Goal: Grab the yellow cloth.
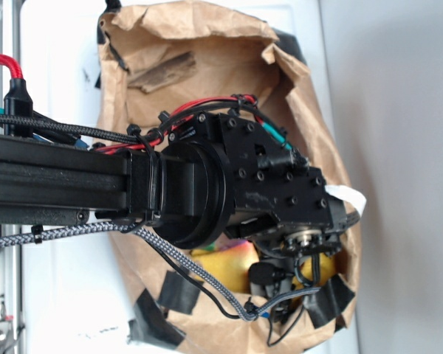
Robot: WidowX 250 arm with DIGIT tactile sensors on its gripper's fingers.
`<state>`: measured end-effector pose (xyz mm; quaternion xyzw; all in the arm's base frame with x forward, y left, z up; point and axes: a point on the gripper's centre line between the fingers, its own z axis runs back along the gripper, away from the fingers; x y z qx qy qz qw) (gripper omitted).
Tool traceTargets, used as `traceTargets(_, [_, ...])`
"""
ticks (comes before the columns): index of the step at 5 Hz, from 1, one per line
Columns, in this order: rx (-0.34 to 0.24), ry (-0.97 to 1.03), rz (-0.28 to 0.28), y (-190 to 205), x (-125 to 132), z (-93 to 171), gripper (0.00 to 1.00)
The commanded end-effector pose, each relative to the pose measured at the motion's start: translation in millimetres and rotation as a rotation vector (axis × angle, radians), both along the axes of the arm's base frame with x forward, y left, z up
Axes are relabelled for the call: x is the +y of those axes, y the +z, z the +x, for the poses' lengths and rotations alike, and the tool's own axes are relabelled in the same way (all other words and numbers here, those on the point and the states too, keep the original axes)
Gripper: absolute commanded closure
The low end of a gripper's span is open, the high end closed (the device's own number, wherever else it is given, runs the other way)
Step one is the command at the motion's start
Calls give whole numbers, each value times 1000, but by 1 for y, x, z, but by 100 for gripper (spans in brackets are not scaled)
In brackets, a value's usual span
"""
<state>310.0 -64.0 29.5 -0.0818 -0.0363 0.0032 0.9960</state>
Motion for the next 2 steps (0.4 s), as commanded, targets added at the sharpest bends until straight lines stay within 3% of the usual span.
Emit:
traceTargets(1, [-81,25,47,22,-7,-3,100])
traceTargets(2, [-99,53,5,46,8,-6,100])
